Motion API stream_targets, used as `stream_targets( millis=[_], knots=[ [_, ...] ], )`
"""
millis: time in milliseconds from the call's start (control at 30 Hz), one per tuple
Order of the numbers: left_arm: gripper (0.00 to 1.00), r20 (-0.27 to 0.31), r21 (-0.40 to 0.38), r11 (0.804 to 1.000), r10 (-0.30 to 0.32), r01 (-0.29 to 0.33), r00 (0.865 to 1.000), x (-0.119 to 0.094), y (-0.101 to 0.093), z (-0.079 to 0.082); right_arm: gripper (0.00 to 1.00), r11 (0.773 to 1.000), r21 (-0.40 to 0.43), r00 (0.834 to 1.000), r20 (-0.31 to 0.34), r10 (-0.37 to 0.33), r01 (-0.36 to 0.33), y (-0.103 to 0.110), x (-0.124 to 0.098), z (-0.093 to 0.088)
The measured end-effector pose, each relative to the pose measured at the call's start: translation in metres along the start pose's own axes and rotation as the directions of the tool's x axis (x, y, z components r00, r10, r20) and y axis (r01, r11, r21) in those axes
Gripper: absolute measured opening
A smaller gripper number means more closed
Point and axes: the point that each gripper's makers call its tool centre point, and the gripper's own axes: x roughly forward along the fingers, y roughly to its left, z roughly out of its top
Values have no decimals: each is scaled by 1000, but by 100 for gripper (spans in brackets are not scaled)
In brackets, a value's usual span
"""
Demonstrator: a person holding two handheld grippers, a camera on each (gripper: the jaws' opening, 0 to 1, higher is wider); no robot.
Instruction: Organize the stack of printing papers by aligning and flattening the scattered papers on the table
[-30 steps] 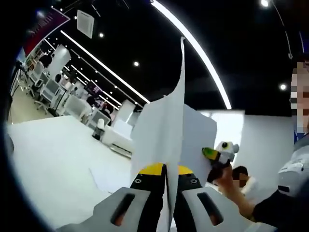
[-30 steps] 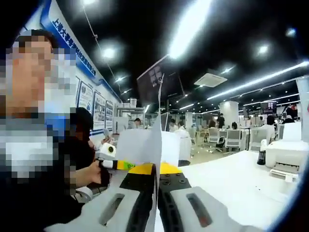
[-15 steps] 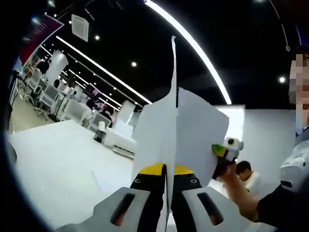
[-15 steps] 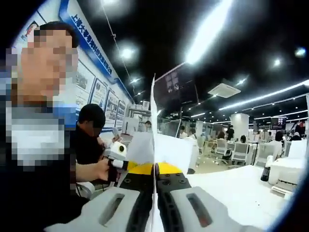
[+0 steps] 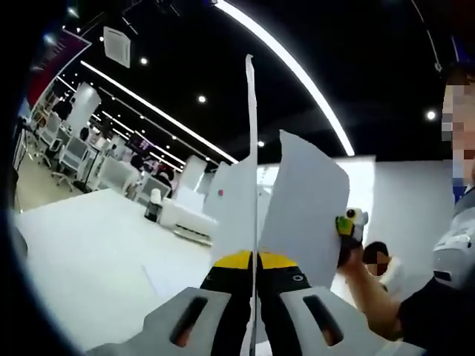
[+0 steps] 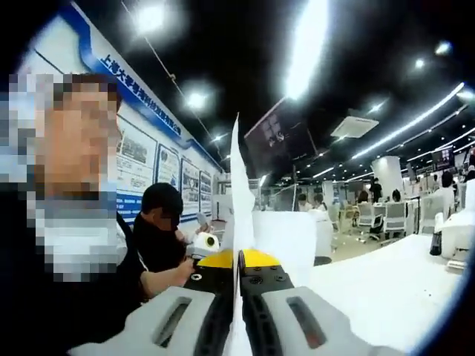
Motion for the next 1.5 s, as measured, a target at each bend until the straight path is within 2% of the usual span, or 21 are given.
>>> stream_targets(
  millis=[100,300,600,1033,1233,1500],
  knots=[
    [6,4,-2,1000,-12,12,1000,0,-2,1,0,1000,11,1000,-8,12,-11,0,1,-4],
    [6,15,1,999,-46,46,999,1,-9,2,0,995,34,995,23,-93,92,-28,-1,-6],
    [6,10,31,995,-93,93,996,2,-19,1,0,984,78,985,59,-163,158,-55,-12,-16],
    [10,8,70,992,-106,105,994,4,-21,-1,0,977,134,981,77,-177,165,-64,-7,-31],
    [19,-9,105,989,-105,105,994,7,-23,-4,0,976,170,981,111,-159,139,-62,-4,-32],
    [22,-37,143,984,-106,110,994,10,-27,-11,0,977,183,985,117,-129,106,-56,8,-37]
  ],
)
